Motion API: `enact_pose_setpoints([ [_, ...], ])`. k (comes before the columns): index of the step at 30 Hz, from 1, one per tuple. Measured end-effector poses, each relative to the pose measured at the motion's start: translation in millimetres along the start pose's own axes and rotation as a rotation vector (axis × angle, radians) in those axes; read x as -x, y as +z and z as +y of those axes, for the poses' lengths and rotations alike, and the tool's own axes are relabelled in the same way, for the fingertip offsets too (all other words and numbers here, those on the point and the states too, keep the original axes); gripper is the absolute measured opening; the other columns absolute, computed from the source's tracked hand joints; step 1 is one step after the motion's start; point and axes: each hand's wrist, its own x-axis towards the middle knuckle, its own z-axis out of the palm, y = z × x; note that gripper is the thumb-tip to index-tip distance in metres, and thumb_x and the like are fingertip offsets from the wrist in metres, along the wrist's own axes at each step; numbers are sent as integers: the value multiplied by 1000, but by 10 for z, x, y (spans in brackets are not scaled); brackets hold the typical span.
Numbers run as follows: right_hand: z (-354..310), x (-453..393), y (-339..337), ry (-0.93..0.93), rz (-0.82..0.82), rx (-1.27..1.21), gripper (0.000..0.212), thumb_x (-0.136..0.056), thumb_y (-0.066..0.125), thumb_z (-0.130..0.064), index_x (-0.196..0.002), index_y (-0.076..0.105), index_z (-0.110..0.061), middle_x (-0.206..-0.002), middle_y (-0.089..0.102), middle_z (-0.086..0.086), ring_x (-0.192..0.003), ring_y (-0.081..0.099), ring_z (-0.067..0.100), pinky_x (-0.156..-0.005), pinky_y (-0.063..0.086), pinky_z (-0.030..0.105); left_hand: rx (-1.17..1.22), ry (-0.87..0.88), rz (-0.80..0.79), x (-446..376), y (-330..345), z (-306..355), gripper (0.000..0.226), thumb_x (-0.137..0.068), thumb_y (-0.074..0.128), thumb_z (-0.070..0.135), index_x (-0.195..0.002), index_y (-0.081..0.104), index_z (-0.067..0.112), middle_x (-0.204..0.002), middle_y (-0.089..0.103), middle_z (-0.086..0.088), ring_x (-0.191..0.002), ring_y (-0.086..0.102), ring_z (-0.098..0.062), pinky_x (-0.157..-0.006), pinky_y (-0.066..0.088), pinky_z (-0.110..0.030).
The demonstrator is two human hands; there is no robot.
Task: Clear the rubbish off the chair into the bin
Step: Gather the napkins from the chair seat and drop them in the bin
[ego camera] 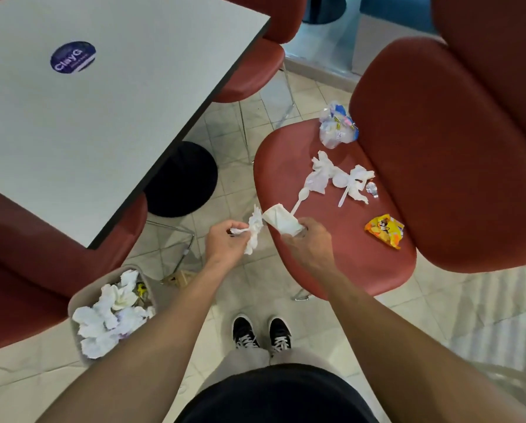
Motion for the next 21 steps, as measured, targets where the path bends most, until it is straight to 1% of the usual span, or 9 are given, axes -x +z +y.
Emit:
enact_pose_setpoints([
  [3, -159, 115, -29, -28, -50, 4, 51, -57, 59, -45, -102, 60, -23, -88, 62, -5, -79, 57, 16, -77, 57, 46, 15, -1, 69, 55, -94, -48, 10, -75, 70, 12, -79, 70, 22, -74, 66, 7, -63, 58, -5, -57, 47, -21],
  [5, -247, 195, -43, -54, -83, 30, 44, -61, 61, -40, -101, 61, -20, -87, 61, -3, -79, 55, 16, -78, 54, 45, 35, -11, 95, 98, -154, -107, 9, -76, 70, 12, -80, 70, 20, -72, 64, 9, -63, 57, -5, -54, 44, -17],
  [7, -338, 289, -60, -81, -106, 64, 45, -68, 67, -32, -110, 62, -16, -97, 66, 2, -89, 61, 20, -83, 55, 42, 66, -38, 109, 120, -209, -199, 10, -75, 71, 11, -78, 69, 21, -73, 66, 6, -66, 61, -11, -58, 48, -22],
  [9, -401, 378, -31, -97, -139, 84, 48, -74, 69, -27, -119, 59, -12, -106, 65, 4, -96, 62, 23, -87, 53, 40, 91, -67, 109, 137, -305, -336, 11, -75, 73, 13, -77, 70, 23, -80, 69, 1, -73, 64, -18, -66, 52, -29],
  [11, -461, 458, 39, -118, -173, 115, 45, -77, 70, -24, -119, 59, -10, -105, 63, 3, -97, 61, 23, -87, 52, 38, 108, -74, 112, 160, -435, -487, 11, -75, 74, 15, -79, 71, 24, -89, 69, 1, -80, 64, -18, -72, 52, -31],
  [13, -528, 542, 173, -141, -203, 151, 41, -78, 69, -23, -115, 61, -9, -97, 61, 0, -93, 60, 22, -85, 52, 35, 142, -86, 142, 182, -601, -638, 9, -75, 75, 13, -81, 72, 20, -90, 68, 3, -81, 63, -17, -76, 51, -32],
  [15, -589, 640, 346, -149, -235, 174, 38, -79, 70, -24, -113, 62, -9, -94, 61, 0, -86, 57, 20, -80, 50, 31, 172, -90, 173, 203, -793, -782, 10, -76, 75, 10, -84, 72, 15, -86, 67, 5, -81, 61, -15, -75, 49, -28],
  [17, -650, 771, 607, -150, -267, 188, 41, -79, 70, -24, -116, 60, -9, -99, 64, 4, -85, 57, 20, -78, 50, 30, 170, -106, 190, 207, -1049, -975, 10, -76, 76, 11, -85, 73, 15, -88, 68, 5, -81, 61, -14, -74, 48, -23],
  [21, -735, 1007, 1101, -143, -313, 196, 53, -79, 70, -25, -127, 55, -9, -116, 63, 7, -96, 60, 21, -78, 46, 27, 203, -126, 220, 208, -1546, -1347, 11, -75, 76, 14, -82, 73, 21, -87, 69, 7, -79, 63, -13, -78, 51, -28],
])
